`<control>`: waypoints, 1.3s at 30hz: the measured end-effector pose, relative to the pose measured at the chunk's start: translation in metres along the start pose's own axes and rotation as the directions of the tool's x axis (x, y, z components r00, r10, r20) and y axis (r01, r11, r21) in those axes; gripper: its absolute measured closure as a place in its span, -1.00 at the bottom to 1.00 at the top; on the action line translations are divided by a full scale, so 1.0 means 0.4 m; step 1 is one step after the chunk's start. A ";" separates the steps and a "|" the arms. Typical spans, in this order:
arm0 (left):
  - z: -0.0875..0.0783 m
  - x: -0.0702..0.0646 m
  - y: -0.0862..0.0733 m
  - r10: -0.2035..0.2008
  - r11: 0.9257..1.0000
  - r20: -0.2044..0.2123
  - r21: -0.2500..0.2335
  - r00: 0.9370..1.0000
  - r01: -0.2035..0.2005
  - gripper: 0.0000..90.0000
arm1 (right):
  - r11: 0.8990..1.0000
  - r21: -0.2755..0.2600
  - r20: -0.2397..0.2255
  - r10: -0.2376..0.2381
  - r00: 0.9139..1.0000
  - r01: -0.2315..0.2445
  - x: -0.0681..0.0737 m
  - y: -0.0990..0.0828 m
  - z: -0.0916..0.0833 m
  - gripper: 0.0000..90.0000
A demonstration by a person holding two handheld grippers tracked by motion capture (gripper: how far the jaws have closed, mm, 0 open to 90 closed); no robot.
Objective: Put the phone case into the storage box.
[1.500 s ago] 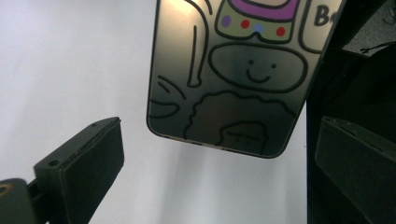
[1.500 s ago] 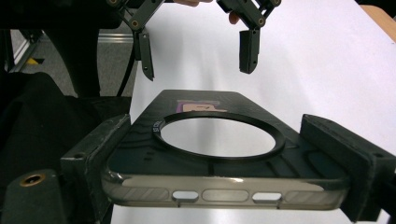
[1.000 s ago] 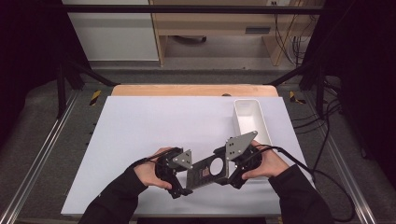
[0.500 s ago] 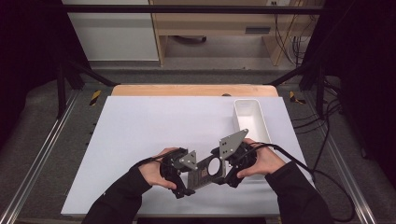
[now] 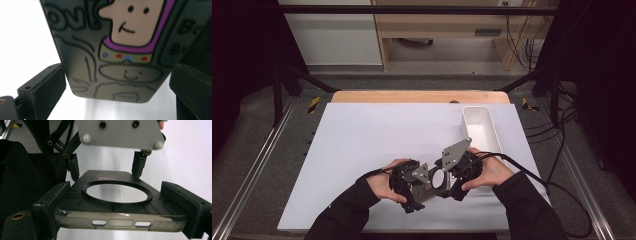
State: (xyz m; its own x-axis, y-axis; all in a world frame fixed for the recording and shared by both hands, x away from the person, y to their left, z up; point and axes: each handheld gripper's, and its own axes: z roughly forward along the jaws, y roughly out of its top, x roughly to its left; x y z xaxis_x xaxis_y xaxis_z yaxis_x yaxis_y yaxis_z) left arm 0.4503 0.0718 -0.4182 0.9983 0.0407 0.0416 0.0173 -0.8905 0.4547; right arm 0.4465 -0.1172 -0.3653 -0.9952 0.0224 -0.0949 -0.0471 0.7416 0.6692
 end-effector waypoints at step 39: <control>0.017 0.003 0.015 0.036 0.999 -0.034 0.025 0.999 -0.035 -0.74 | 1.000 0.009 0.009 -0.013 1.000 0.013 0.002 0.011 0.009 -0.74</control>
State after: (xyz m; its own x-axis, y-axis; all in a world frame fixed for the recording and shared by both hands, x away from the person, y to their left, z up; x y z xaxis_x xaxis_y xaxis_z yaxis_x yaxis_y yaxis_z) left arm 0.4521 0.0635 -0.4216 0.9958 0.0242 0.0878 -0.0160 -0.9025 0.4303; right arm 0.4459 -0.1117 -0.3650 -0.9937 0.0185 -0.1104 -0.0595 0.7480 0.6610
